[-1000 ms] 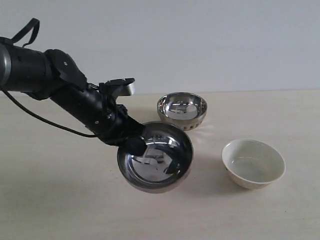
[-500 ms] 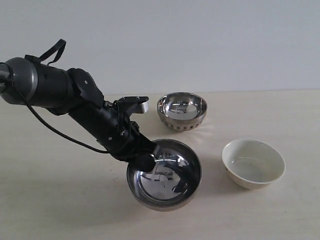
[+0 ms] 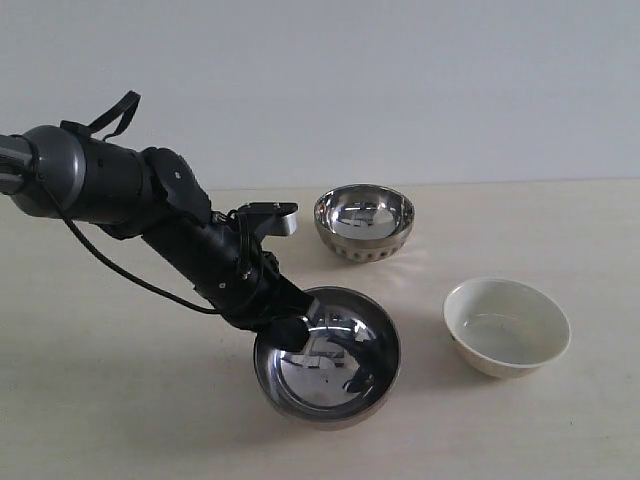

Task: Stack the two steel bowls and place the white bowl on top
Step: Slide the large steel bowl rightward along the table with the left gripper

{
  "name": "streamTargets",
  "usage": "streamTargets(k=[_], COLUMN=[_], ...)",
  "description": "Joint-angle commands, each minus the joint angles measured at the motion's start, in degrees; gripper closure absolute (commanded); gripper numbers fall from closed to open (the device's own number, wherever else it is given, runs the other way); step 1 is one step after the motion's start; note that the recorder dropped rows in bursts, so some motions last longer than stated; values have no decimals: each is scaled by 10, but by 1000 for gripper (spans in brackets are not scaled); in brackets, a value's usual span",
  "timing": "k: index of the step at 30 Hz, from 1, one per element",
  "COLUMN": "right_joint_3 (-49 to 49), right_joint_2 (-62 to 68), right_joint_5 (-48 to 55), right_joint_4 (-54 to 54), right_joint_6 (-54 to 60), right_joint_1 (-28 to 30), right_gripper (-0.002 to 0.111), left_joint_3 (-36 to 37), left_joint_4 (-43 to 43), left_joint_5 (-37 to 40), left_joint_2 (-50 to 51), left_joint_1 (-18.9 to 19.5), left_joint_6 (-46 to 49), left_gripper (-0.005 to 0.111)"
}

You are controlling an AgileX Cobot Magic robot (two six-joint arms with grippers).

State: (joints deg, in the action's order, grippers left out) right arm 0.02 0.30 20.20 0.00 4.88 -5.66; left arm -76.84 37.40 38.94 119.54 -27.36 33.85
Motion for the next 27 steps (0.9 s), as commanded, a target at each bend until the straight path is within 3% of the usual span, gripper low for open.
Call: streamTargets(k=[1,24,27], right_joint_3=[0,0,0], right_joint_2=[-3,-3,-3], right_joint_5=[-6,-6,-6], right_joint_4=[-6,-6,-6], right_joint_6=[2,2,2], right_joint_1=[4,4,4], right_gripper=[108,108,108], left_joint_3=[1,1,1], left_joint_4=[5,7,12], left_joint_5=[-5,-13,-14], left_joint_2=[1,24,24], left_joint_1=[-2,-2,-2], left_joint_6=[9,15,15], left_gripper=[103,103,91])
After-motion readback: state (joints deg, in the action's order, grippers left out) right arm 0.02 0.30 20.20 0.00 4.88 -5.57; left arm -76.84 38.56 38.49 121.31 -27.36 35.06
